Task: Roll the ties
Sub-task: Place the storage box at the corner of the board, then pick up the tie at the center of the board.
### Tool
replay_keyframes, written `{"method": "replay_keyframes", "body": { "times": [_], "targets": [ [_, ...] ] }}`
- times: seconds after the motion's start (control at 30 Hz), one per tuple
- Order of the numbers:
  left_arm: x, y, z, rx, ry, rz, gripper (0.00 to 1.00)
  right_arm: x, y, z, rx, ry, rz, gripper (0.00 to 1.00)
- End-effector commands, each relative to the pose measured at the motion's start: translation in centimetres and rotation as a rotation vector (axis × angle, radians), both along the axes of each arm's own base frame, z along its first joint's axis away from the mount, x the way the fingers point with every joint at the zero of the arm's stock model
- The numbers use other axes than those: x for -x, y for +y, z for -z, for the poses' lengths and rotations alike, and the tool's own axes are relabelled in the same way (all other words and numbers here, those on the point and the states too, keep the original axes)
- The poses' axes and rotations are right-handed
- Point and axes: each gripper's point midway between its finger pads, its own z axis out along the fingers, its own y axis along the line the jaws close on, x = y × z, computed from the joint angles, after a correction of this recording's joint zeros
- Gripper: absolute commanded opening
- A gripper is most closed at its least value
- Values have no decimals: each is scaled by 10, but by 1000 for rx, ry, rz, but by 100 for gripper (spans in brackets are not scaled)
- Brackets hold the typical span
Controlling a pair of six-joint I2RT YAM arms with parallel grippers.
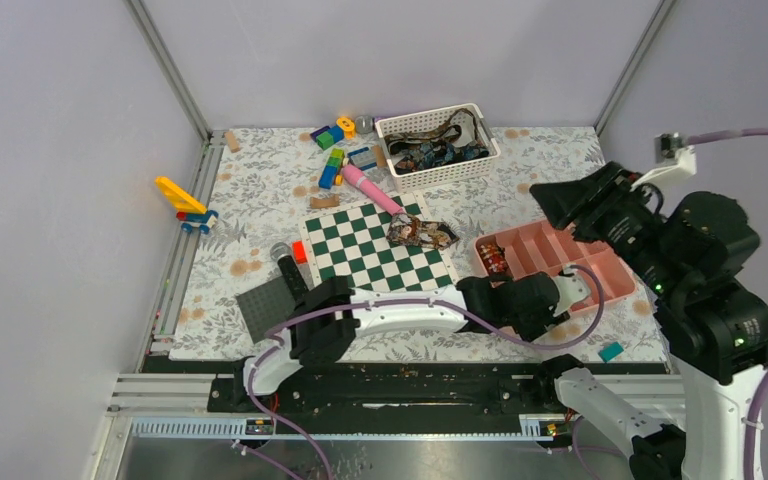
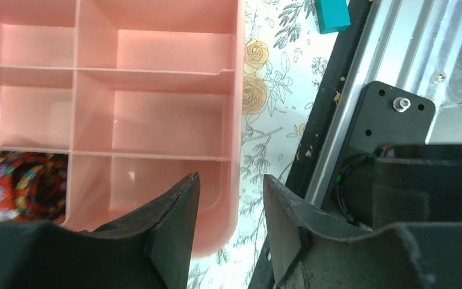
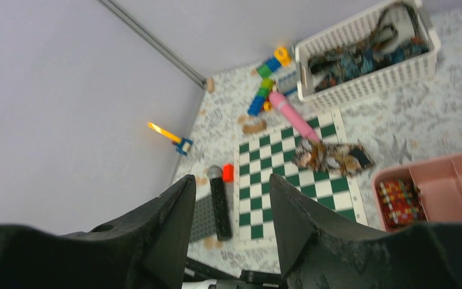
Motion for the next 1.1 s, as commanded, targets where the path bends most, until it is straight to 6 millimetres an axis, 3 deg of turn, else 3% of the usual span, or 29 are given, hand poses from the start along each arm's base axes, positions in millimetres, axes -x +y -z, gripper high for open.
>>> {"method": "replay_keyframes", "body": {
  "times": [0.0,0.2,0.4,0.57,0.73,0.9,1.07],
  "targets": [
    [-7,18,-97,177,-59,-54,46,1,-9,-55,-47,-127,49,56],
    [-22,83,-115,204,-83,-174,45,-19,0,-54,-51,-78,45,57],
    [-72,182,-111,279,-30,-424,47,-49,26,-26,-51,27,-31,57],
    [-130,273,-123,424,-23,-678,54,-91,47,36,-53,153,-51,57],
    [-174,326,-123,466,-30,-874,61,-135,75,117,-15,337,-100,57],
    [-210,353,-115,550,5,-952,60,-163,116,196,5,515,-188,56],
    [-232,353,-100,574,6,-941,60,-180,153,258,51,621,-245,49]
  ]
}}
